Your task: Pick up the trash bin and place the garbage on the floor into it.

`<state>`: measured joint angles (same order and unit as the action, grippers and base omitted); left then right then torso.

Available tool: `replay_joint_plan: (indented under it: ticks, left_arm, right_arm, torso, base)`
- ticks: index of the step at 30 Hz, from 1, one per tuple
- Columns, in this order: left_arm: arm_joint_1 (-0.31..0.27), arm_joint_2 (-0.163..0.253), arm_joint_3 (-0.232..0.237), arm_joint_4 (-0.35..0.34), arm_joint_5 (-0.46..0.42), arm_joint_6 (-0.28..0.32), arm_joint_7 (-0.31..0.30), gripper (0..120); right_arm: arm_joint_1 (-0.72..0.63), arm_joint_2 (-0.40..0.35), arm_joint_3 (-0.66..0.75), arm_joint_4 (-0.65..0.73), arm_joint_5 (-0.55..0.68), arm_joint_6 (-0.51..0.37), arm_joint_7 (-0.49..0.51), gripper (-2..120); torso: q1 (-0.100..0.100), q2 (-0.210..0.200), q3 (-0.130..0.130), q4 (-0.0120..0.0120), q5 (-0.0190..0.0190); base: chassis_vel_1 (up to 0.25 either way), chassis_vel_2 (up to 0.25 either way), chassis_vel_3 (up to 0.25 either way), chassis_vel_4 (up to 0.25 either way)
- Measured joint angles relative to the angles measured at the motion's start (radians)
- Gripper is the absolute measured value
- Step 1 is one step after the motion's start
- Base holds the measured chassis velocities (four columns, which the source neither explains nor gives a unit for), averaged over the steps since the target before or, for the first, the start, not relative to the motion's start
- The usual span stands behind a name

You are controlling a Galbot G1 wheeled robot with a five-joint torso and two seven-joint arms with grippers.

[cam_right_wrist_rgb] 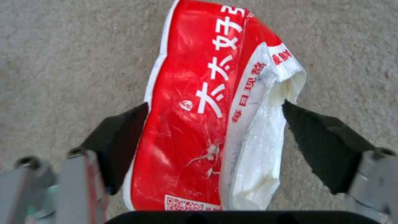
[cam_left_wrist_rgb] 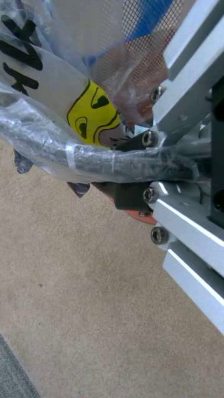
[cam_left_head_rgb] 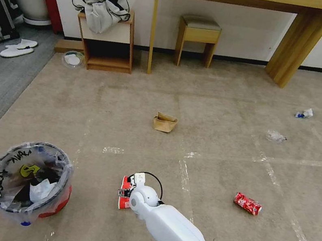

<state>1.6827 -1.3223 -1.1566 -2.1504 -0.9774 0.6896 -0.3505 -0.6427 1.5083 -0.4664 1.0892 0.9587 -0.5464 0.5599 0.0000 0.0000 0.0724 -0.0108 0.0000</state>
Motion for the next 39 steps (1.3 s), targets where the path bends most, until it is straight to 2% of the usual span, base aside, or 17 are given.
replay_joint_plan:
  ticks: [6,11,21,25,28,33,36,39]
  left_arm:
    - [0.0,0.0,0.002,0.0,0.001,0.0,0.0,0]
    - [0.002,0.0,0.003,-0.005,0.001,-0.001,0.0,0]
    - [0.006,0.004,0.003,-0.008,0.0,-0.003,0.0,0]
    - [0.002,0.004,0.004,-0.008,0.0,-0.004,0.0,0]
    - [0.001,0.001,0.007,-0.006,0.001,-0.005,0.0,0]
    - [0.001,0.0,0.007,-0.005,0.002,-0.006,0.0,0]
    - [-0.001,-0.001,0.009,-0.003,0.004,-0.006,0.0,0]
    - [-0.003,-0.002,0.011,-0.003,0.004,-0.006,0.0,0]
  right_arm:
    - [0.001,0.006,0.003,-0.026,-0.015,0.012,-0.013,70]
    - [0.004,0.011,0.005,-0.051,-0.02,0.016,-0.025,51]
    - [0.01,0.028,0.008,-0.093,-0.037,0.027,-0.044,45]
    - [0.008,0.028,0.01,-0.093,-0.039,0.028,-0.044,37]
    - [0.005,0.029,0.01,-0.099,-0.047,0.031,-0.049,25]
    - [0.001,0.026,0.011,-0.097,-0.051,0.032,-0.05,17]
    - [-0.004,0.018,0.011,-0.088,-0.055,0.033,-0.05,3]
    - [-0.006,0.016,0.011,-0.086,-0.056,0.033,-0.05,0]
  torso:
    - [0.0,0.0,0.0,0.0,0.0]
    - [0.0,0.0,0.0,-0.0002,0.0]
    - [0.0,0.0,0.0,0.0,0.0001]
    - [0.0,0.0,0.0,0.0,0.0001]
    - [0.0,0.0,0.0,0.0,0.0001]
    - [0.0,0.0,0.0,0.0002,0.0002]
    - [0.0,0.0,0.0,0.0002,0.0003]
    - [0.0,0.0,0.0,0.0,0.0003]
  base:
    - [0.0,0.0,0.0,0.0]
    - [0.0,0.0,0.0,0.0]
    - [0.0,0.0,0.0,0.0]
    - [0.0,0.0,0.0,0.0]
    - [0.0,0.0,0.0,0.0]
    - [0.0,0.0,0.0,0.0]
    - [0.0,0.0,0.0,0.0]
    - [0.0,0.0,0.0,0.0]
